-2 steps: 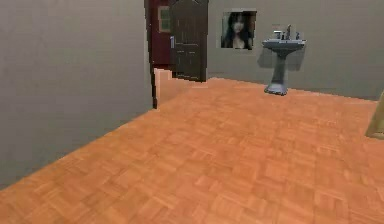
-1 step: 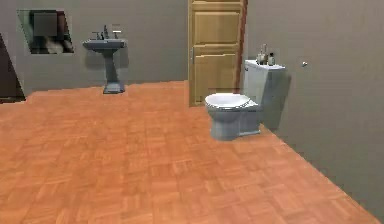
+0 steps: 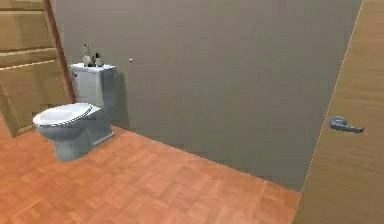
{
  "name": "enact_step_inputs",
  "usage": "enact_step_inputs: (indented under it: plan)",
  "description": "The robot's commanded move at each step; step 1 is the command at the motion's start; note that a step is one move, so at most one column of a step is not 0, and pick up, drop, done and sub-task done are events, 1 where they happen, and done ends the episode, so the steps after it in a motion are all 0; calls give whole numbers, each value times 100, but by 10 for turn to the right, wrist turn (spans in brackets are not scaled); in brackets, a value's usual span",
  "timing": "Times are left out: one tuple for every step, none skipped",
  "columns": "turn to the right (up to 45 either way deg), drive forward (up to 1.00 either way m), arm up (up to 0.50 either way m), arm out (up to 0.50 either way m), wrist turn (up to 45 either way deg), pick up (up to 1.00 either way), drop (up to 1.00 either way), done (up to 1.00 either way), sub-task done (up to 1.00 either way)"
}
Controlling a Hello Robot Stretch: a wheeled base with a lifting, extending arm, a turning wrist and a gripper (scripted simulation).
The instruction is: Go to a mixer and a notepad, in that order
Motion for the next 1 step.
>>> enact_step_inputs:
  plan:
    - [360,0,0,0,0,0,0,0,0]
